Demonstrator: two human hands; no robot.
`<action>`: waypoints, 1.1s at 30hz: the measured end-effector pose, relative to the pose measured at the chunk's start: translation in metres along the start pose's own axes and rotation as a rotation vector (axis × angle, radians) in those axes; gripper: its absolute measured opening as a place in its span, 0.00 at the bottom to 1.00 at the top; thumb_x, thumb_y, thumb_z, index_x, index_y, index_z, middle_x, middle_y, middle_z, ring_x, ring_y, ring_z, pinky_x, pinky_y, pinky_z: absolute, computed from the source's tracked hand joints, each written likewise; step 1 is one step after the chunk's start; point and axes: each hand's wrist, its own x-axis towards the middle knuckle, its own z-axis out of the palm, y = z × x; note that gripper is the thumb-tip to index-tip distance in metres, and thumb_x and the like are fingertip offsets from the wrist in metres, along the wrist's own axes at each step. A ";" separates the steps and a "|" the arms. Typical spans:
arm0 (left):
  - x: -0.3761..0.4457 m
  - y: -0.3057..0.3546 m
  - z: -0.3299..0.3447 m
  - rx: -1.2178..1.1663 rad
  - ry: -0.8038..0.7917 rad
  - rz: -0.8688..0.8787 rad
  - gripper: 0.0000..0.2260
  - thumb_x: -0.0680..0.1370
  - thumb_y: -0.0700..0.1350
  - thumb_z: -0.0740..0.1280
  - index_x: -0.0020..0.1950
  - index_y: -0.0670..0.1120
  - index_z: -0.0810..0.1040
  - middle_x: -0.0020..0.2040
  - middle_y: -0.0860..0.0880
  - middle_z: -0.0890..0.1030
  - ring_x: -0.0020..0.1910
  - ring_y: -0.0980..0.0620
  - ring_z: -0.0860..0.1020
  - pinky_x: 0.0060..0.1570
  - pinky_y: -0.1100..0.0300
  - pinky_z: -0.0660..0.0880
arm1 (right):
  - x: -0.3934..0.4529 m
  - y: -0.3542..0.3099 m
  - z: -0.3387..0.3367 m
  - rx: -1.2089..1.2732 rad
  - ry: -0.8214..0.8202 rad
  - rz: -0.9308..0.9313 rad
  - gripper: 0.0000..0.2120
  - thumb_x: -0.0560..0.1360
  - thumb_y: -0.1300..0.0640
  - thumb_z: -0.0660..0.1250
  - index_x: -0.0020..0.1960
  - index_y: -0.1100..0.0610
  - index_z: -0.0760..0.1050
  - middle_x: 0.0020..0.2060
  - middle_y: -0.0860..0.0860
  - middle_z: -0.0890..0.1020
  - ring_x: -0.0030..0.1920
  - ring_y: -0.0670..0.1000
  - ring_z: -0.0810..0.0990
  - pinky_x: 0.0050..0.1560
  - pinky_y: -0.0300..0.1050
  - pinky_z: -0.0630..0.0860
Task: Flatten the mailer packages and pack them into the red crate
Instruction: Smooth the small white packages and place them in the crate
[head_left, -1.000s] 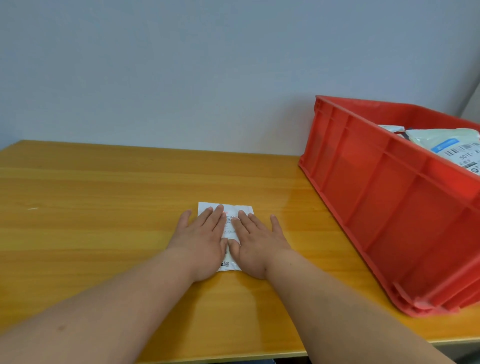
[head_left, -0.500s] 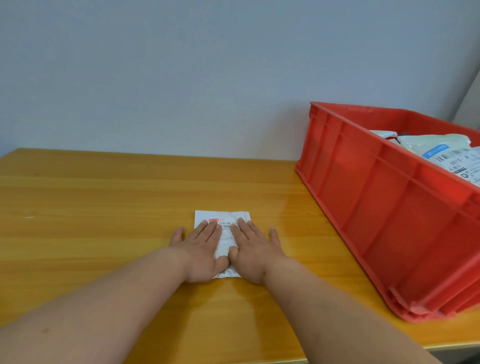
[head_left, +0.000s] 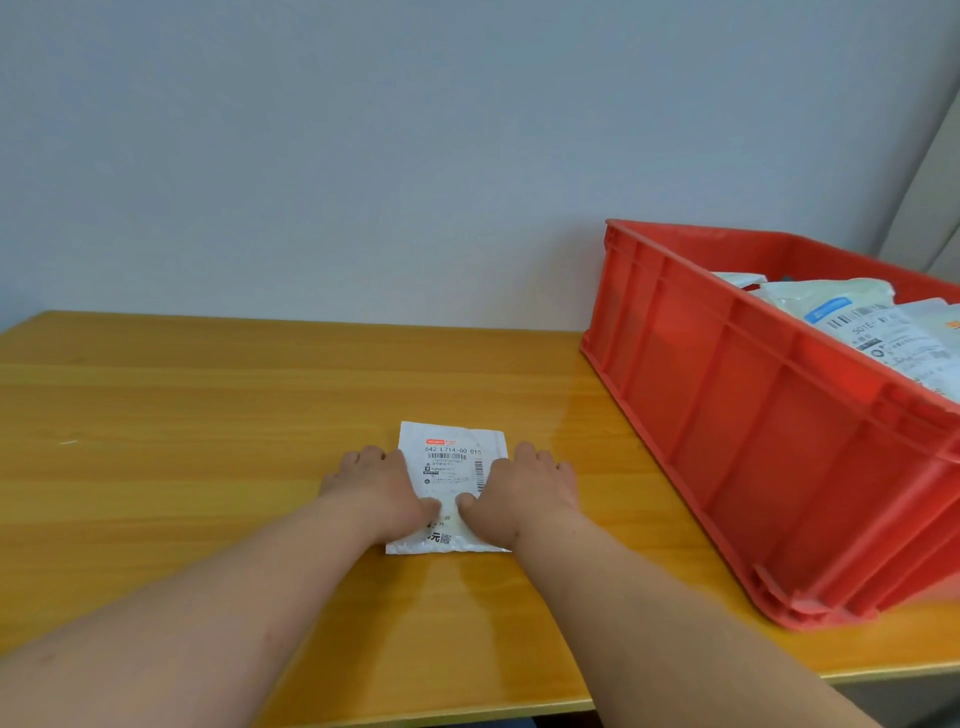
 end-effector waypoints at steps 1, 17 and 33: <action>0.001 0.002 -0.001 -0.044 -0.024 -0.015 0.29 0.75 0.60 0.64 0.71 0.47 0.65 0.70 0.46 0.66 0.70 0.44 0.64 0.64 0.52 0.67 | 0.000 -0.002 -0.001 0.020 -0.021 0.022 0.24 0.78 0.41 0.55 0.67 0.54 0.72 0.65 0.54 0.69 0.65 0.57 0.68 0.63 0.54 0.63; -0.005 0.001 -0.045 -1.396 -0.008 -0.167 0.09 0.81 0.34 0.61 0.54 0.45 0.78 0.49 0.43 0.83 0.47 0.43 0.81 0.41 0.51 0.77 | -0.003 -0.004 -0.044 0.583 -0.133 0.043 0.34 0.78 0.57 0.56 0.80 0.40 0.48 0.73 0.55 0.66 0.68 0.60 0.70 0.68 0.58 0.68; -0.010 0.090 -0.158 -1.409 0.173 0.211 0.34 0.77 0.31 0.65 0.76 0.56 0.57 0.51 0.49 0.79 0.46 0.47 0.82 0.41 0.51 0.81 | 0.009 0.073 -0.200 0.625 0.543 -0.070 0.21 0.76 0.68 0.54 0.65 0.55 0.74 0.63 0.58 0.72 0.48 0.55 0.74 0.46 0.44 0.71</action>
